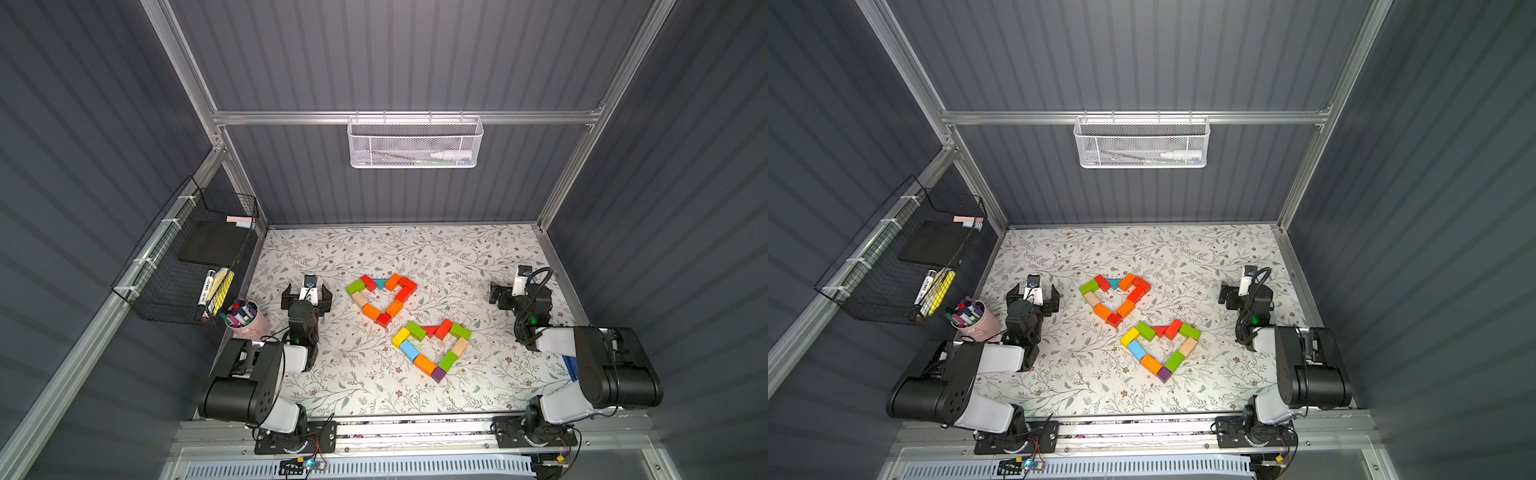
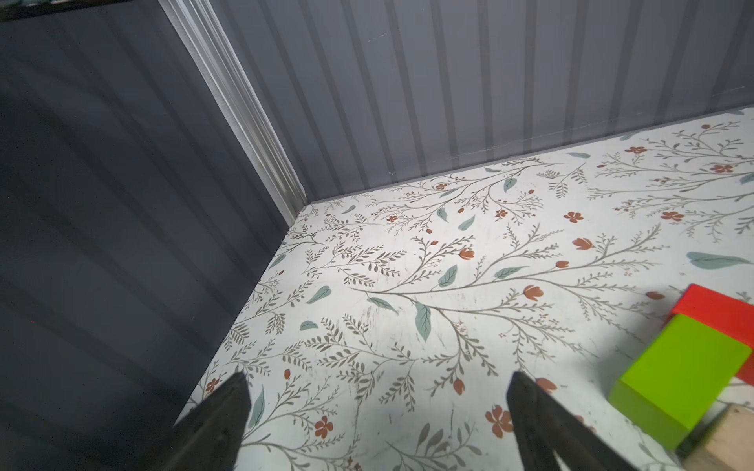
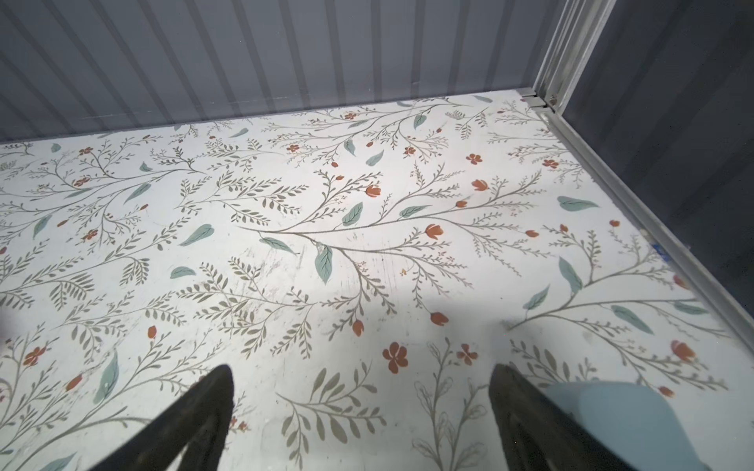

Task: Assemble a heart with building blocks
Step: Reset both arms

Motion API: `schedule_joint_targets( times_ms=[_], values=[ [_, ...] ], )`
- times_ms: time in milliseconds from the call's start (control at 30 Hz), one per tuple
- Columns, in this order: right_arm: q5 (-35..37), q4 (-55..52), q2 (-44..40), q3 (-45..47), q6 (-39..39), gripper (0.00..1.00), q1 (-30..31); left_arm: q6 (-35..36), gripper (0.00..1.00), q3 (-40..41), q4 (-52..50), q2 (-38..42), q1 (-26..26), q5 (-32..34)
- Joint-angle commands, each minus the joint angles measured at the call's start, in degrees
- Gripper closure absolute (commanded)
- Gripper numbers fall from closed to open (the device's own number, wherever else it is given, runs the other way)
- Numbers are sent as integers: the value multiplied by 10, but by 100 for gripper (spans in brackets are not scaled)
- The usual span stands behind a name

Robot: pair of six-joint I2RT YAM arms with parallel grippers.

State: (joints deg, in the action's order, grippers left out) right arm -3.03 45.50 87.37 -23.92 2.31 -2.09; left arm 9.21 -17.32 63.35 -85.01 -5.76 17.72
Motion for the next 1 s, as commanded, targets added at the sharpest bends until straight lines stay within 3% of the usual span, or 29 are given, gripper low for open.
schedule_joint_targets(
  times_ms=[0, 67, 233, 333, 500, 967],
  values=[
    [-11, -5, -3, -4, -16, 1, 3, -6, 1, -28, -37, 7, 1, -51],
    [-10, -9, -4, -4, -15, 1, 2, -43, 1, -19, -8, 13, 1, -105],
    [-11, -10, -5, -5, -15, 1, 3, -49, 1, -58, 8, -72, 1, -110],
    [-10, -11, -5, -5, -15, 1, 3, -45, 1, -37, 122, -130, 2, -120],
    [-9, -11, -5, -6, -15, 1, 3, -64, 1, -99, -37, -122, 14, -121],
    [-9, -11, -5, -5, -15, 1, 2, -67, 1, -103, -38, -126, 15, -115]
  ],
)
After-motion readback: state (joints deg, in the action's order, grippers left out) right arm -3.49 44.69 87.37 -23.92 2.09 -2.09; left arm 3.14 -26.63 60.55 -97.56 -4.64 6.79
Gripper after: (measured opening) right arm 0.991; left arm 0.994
